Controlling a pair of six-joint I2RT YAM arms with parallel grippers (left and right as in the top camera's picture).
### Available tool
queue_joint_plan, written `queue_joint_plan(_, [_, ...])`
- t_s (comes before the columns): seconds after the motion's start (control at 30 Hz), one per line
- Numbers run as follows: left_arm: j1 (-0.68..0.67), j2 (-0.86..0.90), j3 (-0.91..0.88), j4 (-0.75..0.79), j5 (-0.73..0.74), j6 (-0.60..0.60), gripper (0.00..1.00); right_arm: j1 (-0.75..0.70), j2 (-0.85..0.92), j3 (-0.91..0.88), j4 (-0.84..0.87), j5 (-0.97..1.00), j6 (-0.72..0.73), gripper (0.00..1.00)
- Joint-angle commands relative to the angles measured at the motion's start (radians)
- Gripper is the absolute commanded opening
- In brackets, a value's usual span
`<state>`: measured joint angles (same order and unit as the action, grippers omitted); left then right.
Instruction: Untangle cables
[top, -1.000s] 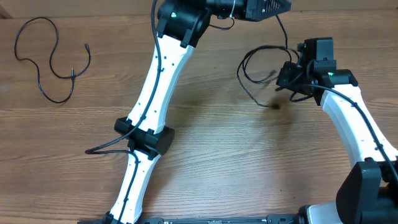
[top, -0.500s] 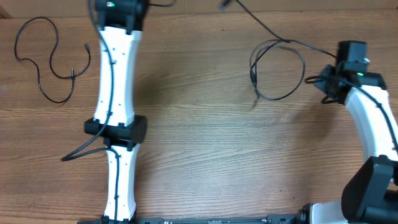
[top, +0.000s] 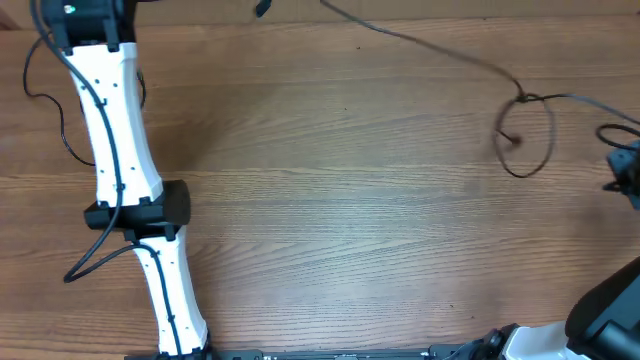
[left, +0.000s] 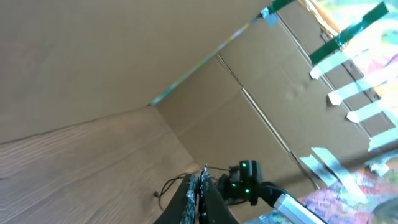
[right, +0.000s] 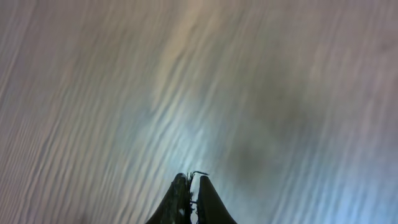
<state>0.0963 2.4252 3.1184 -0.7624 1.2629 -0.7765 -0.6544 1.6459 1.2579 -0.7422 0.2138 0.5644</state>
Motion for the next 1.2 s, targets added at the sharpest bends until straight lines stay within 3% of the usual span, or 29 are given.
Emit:
queue_joint_plan(0.0, [0.072,-0.04,0.025,0.003,0.033,-0.017,0.04,-0.061,0.008,-0.003,0.008,-0.019,0.052,0.04])
queue_joint_plan(0.17, [0.125,-0.04,0.025,-0.006,0.047,-0.017,0.04,-0.105,0.008,-0.003,0.013,-0.145,0.057,0.09])
queue_joint_plan(0.37, [0.147,-0.073,0.025,-0.06,0.003,-0.008,0.04,-0.077,0.008,-0.002,-0.002,-0.221,0.056,0.5])
queue_joint_plan(0.47, [0.148,-0.109,0.025,-0.157,-0.129,0.036,0.04,-0.045,0.008,-0.002,-0.008,-0.232,0.056,0.64])
queue_joint_plan(0.53, [0.143,-0.146,0.025,-0.321,-0.281,0.125,0.04,-0.023,0.008,-0.002,-0.01,-0.232,0.055,0.7])
queue_joint_plan(0.67, [0.122,-0.214,0.025,-0.707,-0.663,0.331,0.04,0.01,0.008,-0.002,-0.011,-0.235,0.034,0.73])
queue_joint_plan(0.77, [0.1,-0.236,0.025,-0.93,-0.849,0.44,0.04,0.023,0.008,-0.002,-0.011,-0.235,0.034,0.75])
queue_joint_plan(0.83, [0.077,-0.25,0.011,-0.927,-0.841,0.518,0.04,0.027,0.008,-0.002,-0.014,-0.235,0.034,0.76])
queue_joint_plan(1.17, [0.027,-0.314,-0.04,-0.927,-1.083,0.448,0.04,0.027,0.008,-0.002,-0.026,-0.303,0.034,0.78])
